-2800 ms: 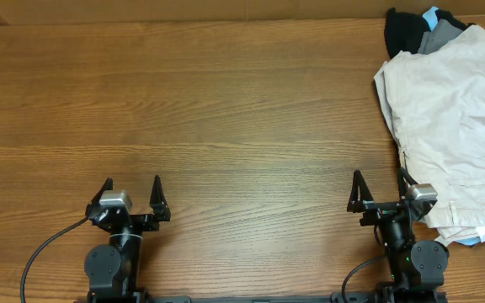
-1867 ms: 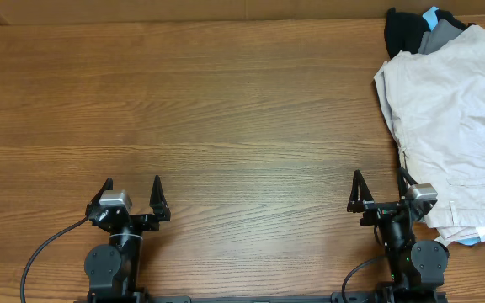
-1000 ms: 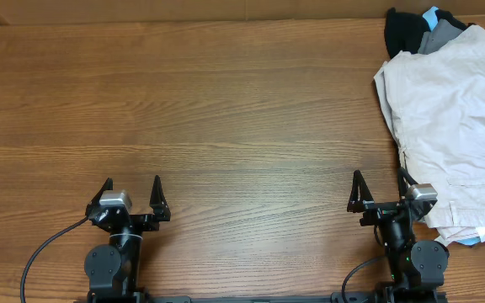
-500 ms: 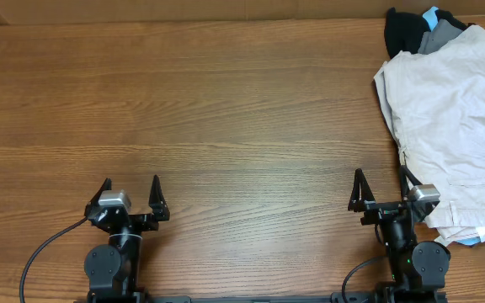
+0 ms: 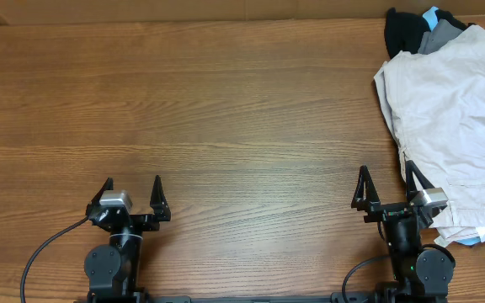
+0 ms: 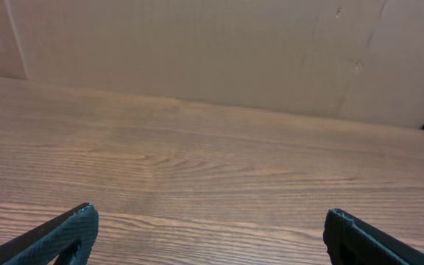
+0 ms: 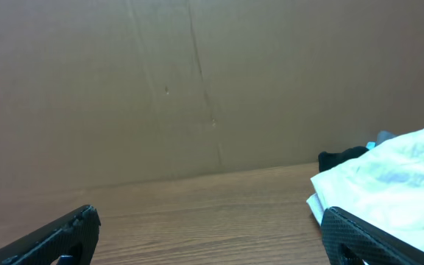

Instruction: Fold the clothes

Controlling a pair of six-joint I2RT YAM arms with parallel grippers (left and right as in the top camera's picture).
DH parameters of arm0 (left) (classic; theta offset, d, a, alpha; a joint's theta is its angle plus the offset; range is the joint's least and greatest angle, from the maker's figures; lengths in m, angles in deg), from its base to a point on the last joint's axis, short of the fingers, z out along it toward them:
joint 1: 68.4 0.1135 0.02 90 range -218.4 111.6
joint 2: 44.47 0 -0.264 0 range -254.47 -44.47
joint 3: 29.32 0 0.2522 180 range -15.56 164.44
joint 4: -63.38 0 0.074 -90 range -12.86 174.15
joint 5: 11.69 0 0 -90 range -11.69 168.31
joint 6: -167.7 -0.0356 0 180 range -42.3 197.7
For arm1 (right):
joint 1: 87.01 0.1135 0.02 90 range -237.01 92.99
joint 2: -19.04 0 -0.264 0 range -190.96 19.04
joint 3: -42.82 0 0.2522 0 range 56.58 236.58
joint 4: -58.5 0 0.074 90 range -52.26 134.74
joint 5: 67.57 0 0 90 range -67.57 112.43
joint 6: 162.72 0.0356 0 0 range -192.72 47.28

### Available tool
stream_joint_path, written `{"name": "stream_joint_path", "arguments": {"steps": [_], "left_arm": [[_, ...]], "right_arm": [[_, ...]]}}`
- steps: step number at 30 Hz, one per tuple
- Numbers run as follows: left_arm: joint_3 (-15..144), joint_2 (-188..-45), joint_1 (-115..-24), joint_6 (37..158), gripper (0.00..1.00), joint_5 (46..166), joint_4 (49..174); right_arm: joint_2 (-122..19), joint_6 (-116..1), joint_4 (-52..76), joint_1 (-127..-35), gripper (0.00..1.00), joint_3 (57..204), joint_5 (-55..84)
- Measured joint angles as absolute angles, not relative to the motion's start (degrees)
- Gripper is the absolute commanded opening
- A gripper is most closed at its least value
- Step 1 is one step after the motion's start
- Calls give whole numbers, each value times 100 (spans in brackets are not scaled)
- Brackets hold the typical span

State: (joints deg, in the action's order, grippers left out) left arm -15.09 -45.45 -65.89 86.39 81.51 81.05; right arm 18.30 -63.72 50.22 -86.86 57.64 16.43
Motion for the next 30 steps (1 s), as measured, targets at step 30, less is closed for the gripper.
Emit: {"name": "stream_joint_path", "arguments": {"steps": [30], "left_arm": [[3210, -9060, -6589, 8619, 100, 9034, 10312]], "right_arm": [[-1203, -7275, 1586, -8686, 100, 10760, 1641]]}}
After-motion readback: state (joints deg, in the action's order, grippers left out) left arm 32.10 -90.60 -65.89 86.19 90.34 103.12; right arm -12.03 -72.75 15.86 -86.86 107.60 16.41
